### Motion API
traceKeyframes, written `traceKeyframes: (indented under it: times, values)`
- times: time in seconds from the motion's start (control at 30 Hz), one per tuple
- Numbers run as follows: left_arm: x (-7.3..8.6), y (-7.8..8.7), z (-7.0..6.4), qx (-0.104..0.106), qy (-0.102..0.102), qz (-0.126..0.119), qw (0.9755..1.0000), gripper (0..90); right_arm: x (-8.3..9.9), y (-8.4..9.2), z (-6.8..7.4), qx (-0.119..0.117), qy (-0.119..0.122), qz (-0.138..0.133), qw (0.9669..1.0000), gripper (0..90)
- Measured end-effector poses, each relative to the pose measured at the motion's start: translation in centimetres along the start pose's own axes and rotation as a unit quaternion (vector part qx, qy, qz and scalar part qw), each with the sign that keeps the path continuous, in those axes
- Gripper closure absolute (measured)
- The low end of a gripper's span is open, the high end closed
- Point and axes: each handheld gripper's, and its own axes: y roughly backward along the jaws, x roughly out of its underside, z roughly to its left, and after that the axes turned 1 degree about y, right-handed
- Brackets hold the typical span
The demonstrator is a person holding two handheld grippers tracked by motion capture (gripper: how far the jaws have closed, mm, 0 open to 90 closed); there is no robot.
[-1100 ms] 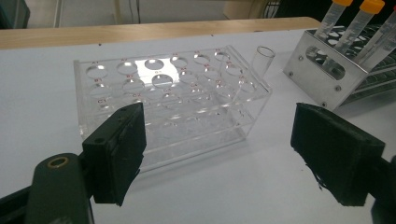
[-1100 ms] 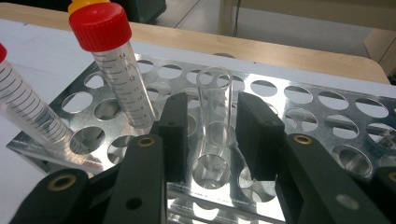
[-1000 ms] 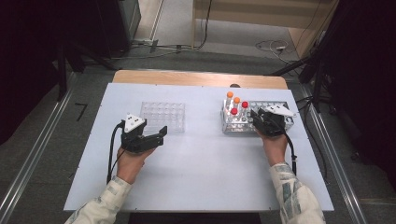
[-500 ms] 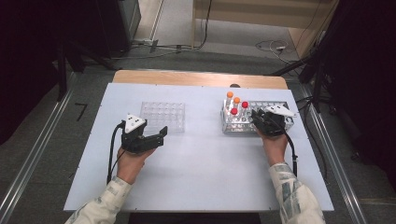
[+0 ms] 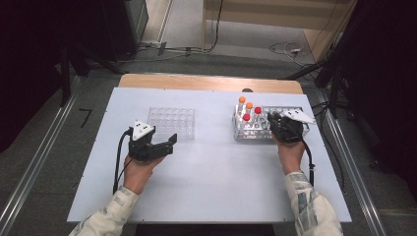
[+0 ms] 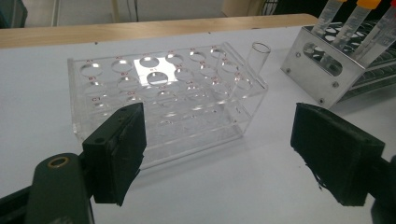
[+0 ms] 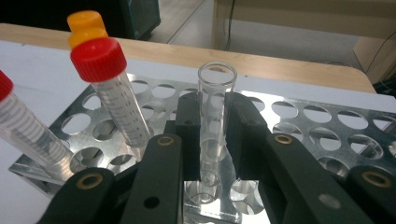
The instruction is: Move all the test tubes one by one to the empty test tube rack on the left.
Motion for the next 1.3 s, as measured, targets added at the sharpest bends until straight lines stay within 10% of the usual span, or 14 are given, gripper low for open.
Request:
traceKeyframes:
  times: [0.73,1.3]
  values:
    - [0.0,0.1,-0.1,0.004,0.001,-0.001,1.0,18.5,-2.3,3.3,0.1,-0.006,-0.002,-0.04,0.9992,73.7]
    - [-0.3,0.5,-0.1,0.006,0.004,-0.009,0.9999,18.5,-1.3,6.8,2.5,-0.085,0.017,-0.018,0.9961,73.7]
